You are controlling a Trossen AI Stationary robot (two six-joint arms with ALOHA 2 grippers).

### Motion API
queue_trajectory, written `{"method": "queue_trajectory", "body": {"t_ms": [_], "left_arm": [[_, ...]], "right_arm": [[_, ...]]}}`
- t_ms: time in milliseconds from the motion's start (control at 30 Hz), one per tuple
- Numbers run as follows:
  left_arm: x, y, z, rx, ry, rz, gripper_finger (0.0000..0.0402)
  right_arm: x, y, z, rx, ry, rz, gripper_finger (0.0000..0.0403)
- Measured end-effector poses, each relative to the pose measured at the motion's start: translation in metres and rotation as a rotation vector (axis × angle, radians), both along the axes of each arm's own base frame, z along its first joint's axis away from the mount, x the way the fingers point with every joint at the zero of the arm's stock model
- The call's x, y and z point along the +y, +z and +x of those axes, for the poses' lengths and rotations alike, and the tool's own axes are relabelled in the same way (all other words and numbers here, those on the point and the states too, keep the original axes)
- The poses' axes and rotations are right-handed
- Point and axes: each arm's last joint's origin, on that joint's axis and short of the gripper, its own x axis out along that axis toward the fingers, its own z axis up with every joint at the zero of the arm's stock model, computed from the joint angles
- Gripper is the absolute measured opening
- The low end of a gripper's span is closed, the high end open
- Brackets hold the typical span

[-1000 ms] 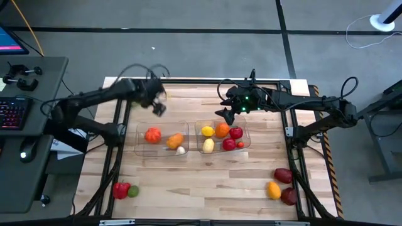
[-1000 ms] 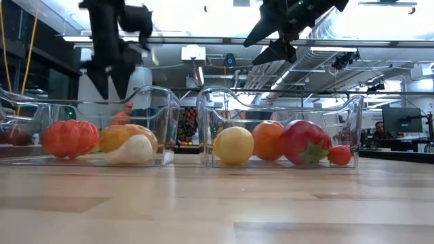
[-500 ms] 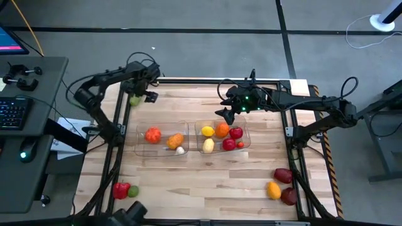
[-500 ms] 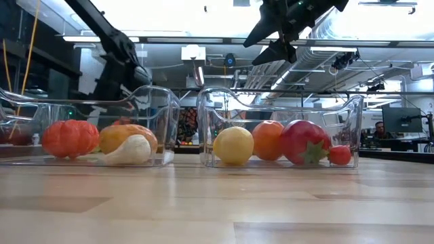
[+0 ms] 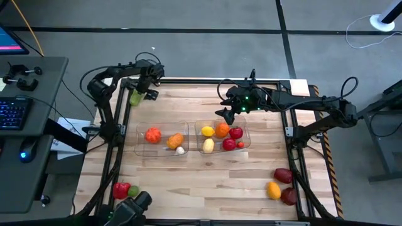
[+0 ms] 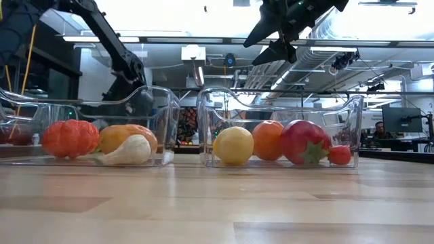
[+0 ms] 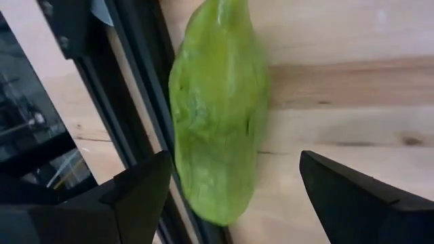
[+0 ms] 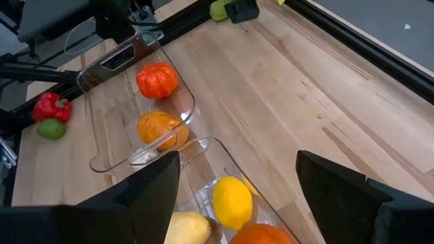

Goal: Sort produce into baskets
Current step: Put the green cucumber into the left transparent bin

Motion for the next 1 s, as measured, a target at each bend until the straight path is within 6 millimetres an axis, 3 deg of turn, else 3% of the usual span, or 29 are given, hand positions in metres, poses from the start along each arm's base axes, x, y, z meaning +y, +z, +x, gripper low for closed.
{"method": "queue_trajectory", "body": {"t_ms": [133,367,467,633,800,900,1000], "left_arm": [[0.003,-0.019,0.002,0.042,0.006,-0.031,0.0313],[-0.002,-0.026,0.013,0.070,-0.075,-0.069,0.0301],[-0.007,-0.027,0.019,0.042,-0.084,-0.095,0.0261],[-0.019,-0.023,0.032,-0.001,-0.122,-0.131,0.0152],[-0.033,0.004,0.056,-0.208,-0.253,-0.063,0.0149],[-0.047,0.039,0.071,-0.451,-0.320,0.026,0.0150],[-0.072,0.082,0.089,-0.732,-0.440,0.115,0.0186]], "right_arm": [[0.000,0.000,0.000,0.000,0.000,0.000,0.0287],[0.000,0.000,0.000,0.004,0.013,-0.017,0.0287],[0.000,0.000,0.000,0.010,0.031,-0.043,0.0287],[0.000,0.000,0.000,0.015,0.045,-0.062,0.0287],[0.000,0.000,0.000,0.016,0.045,-0.064,0.0287],[-0.002,0.000,0.000,0.014,0.050,-0.080,0.0287],[-0.005,0.001,-0.001,0.005,0.029,-0.067,0.0287]]}}
